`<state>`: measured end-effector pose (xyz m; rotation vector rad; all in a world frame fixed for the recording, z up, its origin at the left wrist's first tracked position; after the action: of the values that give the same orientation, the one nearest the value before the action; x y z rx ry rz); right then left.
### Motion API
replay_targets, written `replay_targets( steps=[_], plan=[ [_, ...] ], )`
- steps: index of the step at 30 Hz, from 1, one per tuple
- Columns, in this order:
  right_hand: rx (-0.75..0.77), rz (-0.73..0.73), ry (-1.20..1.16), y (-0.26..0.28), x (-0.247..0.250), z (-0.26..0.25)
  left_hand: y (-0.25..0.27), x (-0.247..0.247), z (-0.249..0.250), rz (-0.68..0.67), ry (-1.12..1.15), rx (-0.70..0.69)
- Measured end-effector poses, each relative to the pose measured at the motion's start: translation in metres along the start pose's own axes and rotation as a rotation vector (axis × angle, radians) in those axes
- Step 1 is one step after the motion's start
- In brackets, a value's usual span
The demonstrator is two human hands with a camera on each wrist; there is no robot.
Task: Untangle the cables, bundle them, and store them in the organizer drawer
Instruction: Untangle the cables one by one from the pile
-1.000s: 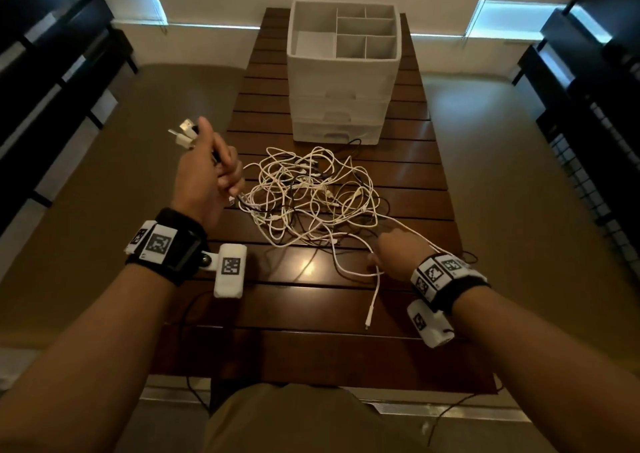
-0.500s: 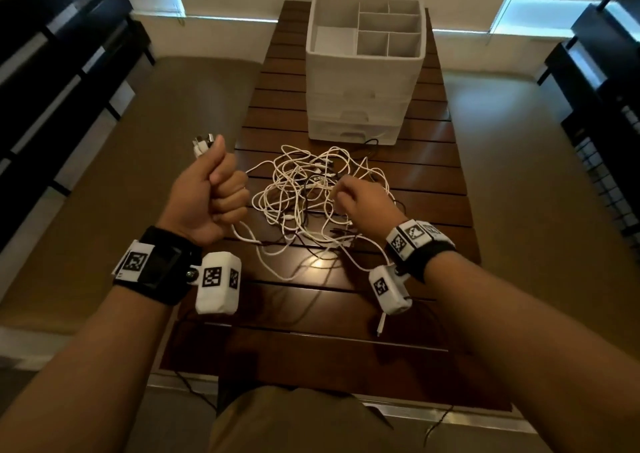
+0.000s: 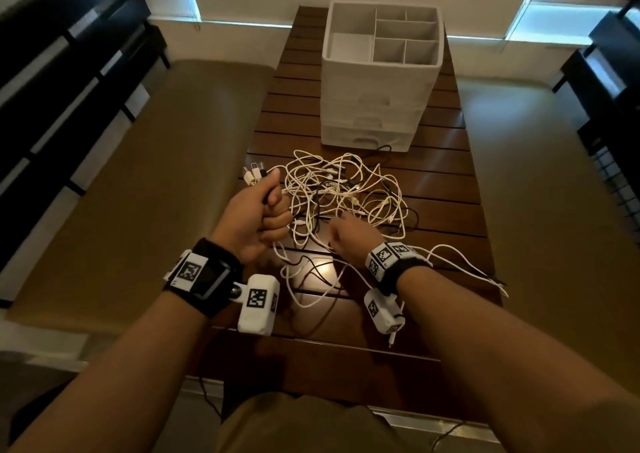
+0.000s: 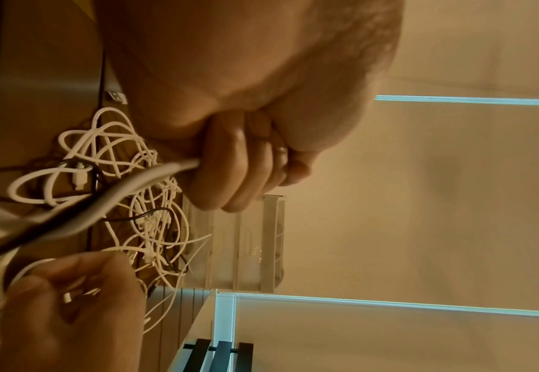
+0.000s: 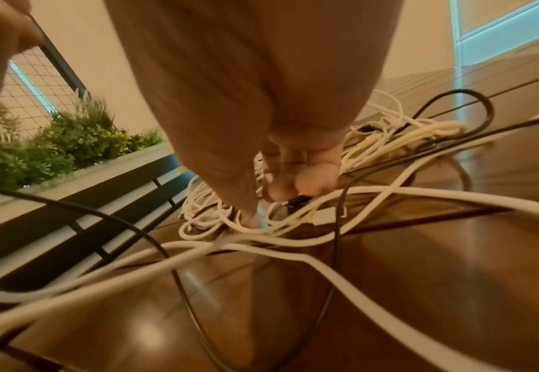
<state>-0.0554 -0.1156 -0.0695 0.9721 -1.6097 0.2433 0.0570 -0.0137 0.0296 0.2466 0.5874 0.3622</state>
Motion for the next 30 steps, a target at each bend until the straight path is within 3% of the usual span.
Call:
replay_targets(
  steps=[7,13,16,20,24,30],
  plan=[
    [-0.009,-0.045,-0.034,0.001,-0.013,-0.005,-0.011,-0.002,-0.005,0.045,-0.015,-0.007],
    [0.016,0.283,-0.404,0.019,0.051,-0.014,-0.016,0.019,-0.020,0.207,-0.176,0.014],
    [0.121,0.397,-0.539,0.039,0.095,-0.024,-0.021,0.011,-0.026,0.205,-0.273,0.015],
    [0.265,0.313,-0.528,0.056,0.115,-0.043,-0.037,-0.011,-0.009,0.151,-0.184,-0.114],
    [0.315,0.266,-0.314,0.075,0.121,-0.036,-0.054,-0.006,0.018,0.190,-0.071,-0.214],
    [0.148,0.001,-0.018,0.084,0.080,0.025,-0.060,0.006,0.068,0.159,0.081,-0.342]
  ],
)
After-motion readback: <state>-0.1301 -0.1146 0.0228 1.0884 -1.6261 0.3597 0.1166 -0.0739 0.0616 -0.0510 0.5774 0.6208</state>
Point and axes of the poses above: each hand's wrist, its own y-axis away from the middle knuckle, its own x-axis out of the back of the hand, z = x × y, the point moved 9 cm from there along -y, towards the middle knuckle, and after that the axes turned 5 degrees about -x, right-handed, at the moved point
